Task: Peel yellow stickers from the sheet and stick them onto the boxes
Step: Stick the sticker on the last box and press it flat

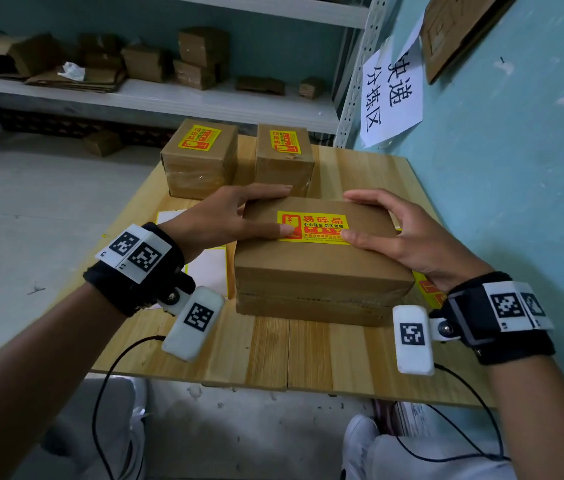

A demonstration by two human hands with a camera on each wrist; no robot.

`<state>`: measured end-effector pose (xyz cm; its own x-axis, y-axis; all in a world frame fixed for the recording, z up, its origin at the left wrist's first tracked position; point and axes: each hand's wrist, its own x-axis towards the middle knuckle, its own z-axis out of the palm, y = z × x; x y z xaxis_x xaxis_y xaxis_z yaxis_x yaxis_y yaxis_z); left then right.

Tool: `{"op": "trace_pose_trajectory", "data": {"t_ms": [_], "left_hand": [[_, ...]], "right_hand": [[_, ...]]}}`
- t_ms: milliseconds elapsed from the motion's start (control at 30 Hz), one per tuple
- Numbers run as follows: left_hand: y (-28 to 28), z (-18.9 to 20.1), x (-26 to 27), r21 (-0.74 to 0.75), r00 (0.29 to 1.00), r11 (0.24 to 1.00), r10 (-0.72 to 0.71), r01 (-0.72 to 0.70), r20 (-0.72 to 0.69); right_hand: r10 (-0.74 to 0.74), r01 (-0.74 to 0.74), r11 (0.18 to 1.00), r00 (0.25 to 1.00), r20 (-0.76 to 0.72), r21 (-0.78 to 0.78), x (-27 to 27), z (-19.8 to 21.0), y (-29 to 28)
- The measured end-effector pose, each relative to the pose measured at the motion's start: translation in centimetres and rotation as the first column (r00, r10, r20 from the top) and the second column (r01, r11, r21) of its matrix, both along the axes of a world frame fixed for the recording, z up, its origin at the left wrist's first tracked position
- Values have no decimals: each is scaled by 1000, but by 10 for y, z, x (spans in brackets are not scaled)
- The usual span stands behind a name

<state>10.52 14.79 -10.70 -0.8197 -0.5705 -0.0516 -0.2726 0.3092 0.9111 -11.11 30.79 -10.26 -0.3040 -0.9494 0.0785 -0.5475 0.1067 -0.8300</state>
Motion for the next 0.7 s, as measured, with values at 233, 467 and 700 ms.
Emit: {"op": "trace_pose_trajectory", "data": {"t_ms": [233, 467, 700], "left_hand": [[8, -8, -11, -75, 984, 985, 147, -154, -96], [6, -9, -14, -30, 979, 983, 176, -180, -107], [5, -8, -6, -85, 997, 994, 64, -68, -42]], "right_hand": [[-202, 185, 975, 968, -146, -122, 9, -11, -18], [-235, 204, 963, 955, -182, -174, 5, -14, -22], [-110, 101, 993, 976, -188, -55, 4, -9, -10]]}}
